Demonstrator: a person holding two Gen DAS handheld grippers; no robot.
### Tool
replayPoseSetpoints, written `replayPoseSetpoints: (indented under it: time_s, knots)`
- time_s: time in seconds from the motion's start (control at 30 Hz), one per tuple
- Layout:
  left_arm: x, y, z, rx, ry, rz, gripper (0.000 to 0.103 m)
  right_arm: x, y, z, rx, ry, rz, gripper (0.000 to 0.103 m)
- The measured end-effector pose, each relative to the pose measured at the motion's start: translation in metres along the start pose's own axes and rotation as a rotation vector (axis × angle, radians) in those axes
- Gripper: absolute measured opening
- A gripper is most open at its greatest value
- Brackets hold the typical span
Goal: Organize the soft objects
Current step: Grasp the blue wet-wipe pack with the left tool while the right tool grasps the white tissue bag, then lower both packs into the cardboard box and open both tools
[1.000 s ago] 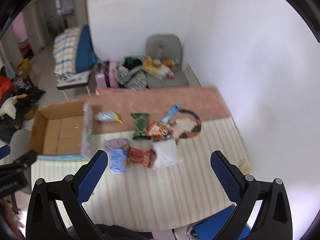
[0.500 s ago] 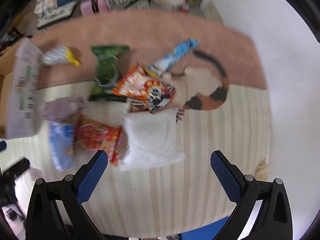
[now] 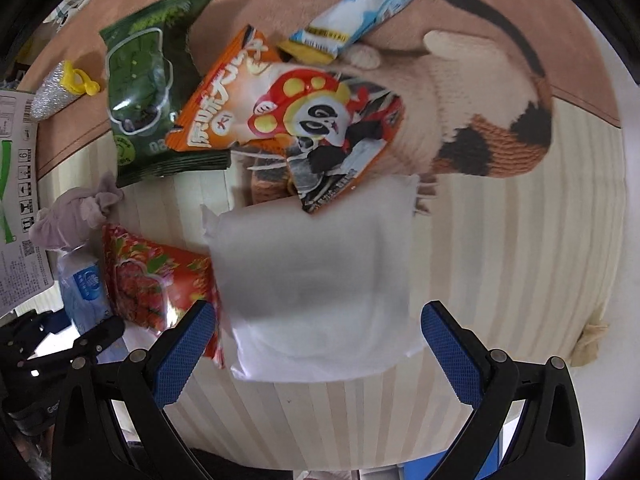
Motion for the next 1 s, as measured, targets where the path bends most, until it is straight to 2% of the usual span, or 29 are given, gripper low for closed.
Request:
replayPoseSetpoints:
  time_s: [0.03,0.1,0.23,0.33,0.47,0.6,0.67,0.7,0.77,0.83,0.9,1.0]
  knots:
    - [0.000,0.002,-0.001,0.000,-0.007,0.002,0.045,0.006,-0.001,0.002,0.005,0.005,-0.005,0.101]
    - [-0.002,0.002,-0.005,-0.002,-0.021,0.010,0.039,0.018,-0.003,0.002,0.014,0.021,0.001,0.082]
    - [-0.015,0.002,-0.017,0.000,-0.057,0.012,0.034,0.020,-0.005,-0.001,0.034,0.012,0.015,0.069]
    - [-0.036,0.003,-0.027,-0.004,-0.087,0.009,0.032,0.013,-0.010,-0.018,0.050,-0.013,0.012,0.066]
    - [-0.063,0.006,-0.048,-0.006,-0.144,-0.014,0.032,-0.008,-0.015,-0.045,0.088,-0.067,0.056,0.064]
    - [-0.109,0.023,-0.069,-0.001,-0.221,-0.056,0.032,-0.043,-0.001,-0.072,0.072,-0.144,0.098,0.064]
    - [-0.141,0.039,-0.080,-0.003,-0.270,-0.074,0.032,-0.072,0.020,-0.082,0.041,-0.189,0.124,0.064]
    - [-0.144,0.044,-0.074,-0.007,-0.288,-0.080,0.032,-0.086,0.032,-0.087,0.028,-0.208,0.139,0.064]
    - [-0.172,0.066,-0.076,-0.013,-0.322,-0.094,0.032,-0.127,0.069,-0.091,-0.010,-0.247,0.187,0.064]
    - [-0.190,0.086,-0.071,-0.026,-0.351,-0.092,0.032,-0.146,0.112,-0.088,-0.046,-0.278,0.239,0.064]
    - [-0.198,0.103,-0.060,-0.040,-0.368,-0.083,0.032,-0.171,0.149,-0.088,-0.085,-0.303,0.285,0.064]
    - [-0.215,0.156,-0.043,-0.065,-0.380,-0.031,0.032,-0.194,0.223,-0.076,-0.135,-0.334,0.296,0.064]
Point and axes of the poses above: each gripper's, at about its wrist camera, not at the fingertips, and x roughly the way its jaws point, y to its left, z to its top, the point moved 1 cm from there along x, roughly the way its jaws point, and after that the axes turned 3 degrees about y, right-handed, at the moved point
